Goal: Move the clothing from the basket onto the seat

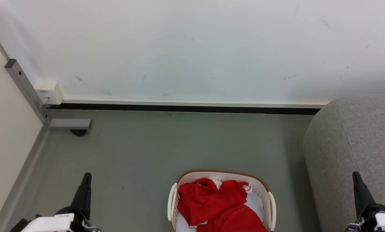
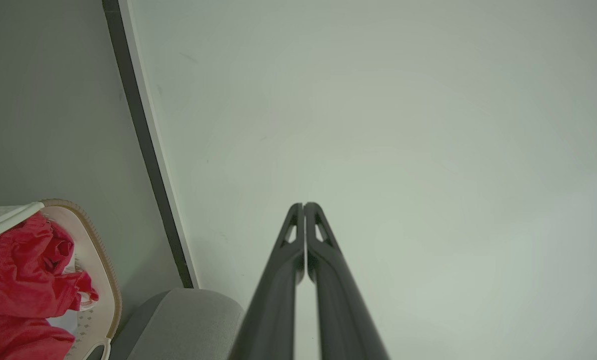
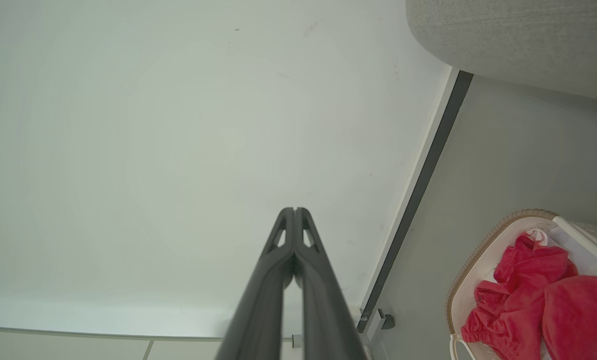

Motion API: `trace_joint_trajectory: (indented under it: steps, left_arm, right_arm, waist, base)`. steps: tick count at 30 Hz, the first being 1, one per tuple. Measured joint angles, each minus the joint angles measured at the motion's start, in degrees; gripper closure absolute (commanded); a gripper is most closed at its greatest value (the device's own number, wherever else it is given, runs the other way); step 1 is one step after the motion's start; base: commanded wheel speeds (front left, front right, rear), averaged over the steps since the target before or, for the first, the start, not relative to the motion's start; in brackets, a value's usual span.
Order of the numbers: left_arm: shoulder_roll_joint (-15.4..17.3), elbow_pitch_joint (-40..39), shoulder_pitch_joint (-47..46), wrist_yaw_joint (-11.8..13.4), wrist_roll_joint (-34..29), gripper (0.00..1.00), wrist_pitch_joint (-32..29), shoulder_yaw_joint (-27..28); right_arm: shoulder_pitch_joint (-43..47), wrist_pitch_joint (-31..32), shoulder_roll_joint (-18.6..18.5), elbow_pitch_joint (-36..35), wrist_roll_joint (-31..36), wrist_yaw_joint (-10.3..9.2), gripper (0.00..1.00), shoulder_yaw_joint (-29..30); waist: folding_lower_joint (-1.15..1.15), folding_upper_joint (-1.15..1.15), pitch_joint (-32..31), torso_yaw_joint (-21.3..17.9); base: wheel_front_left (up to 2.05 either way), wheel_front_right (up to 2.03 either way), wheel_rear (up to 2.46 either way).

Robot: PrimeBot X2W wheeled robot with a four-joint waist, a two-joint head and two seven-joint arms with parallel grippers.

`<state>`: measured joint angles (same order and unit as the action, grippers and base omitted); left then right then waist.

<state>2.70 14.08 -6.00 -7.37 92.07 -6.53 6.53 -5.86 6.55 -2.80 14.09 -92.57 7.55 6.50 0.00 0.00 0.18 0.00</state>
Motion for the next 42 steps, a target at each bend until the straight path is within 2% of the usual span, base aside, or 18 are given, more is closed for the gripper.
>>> trace_joint_trajectory:
  steps: [31,32,37,42]
  left_arm:
    - [0.0,0.0,0.0,0.0,0.0,1.00,0.0,0.0]
    - [0.0,0.1,0.1,0.0,0.0,0.00,0.0,0.0]
    - [-0.7,2.4,2.0,0.3,0.0,0.00,0.1,-0.2]
    - [-0.8,2.4,2.1,0.3,0.0,0.00,1.6,-1.1]
  right_arm:
    - [0.0,0.0,0.0,0.0,0.0,0.00,1.00,0.0]
    - [0.1,0.0,0.0,0.1,0.0,0.00,0.00,0.0]
    - [2.1,-0.1,0.9,2.3,0.0,-0.01,0.00,-0.4]
    - [2.5,-1.5,0.9,1.5,0.0,-0.01,0.00,-1.7]
  waist:
    - [0.00,0.00,0.0,0.0]
    - [0.00,0.00,0.0,0.0]
    - [0.00,0.00,0.0,0.0]
    - [0.00,0.00,0.0,0.0]
  base:
    - [0.00,0.00,0.00]
    - [0.00,0.00,0.00]
    - [0.00,0.00,0.00]
    - [0.00,0.00,0.00]
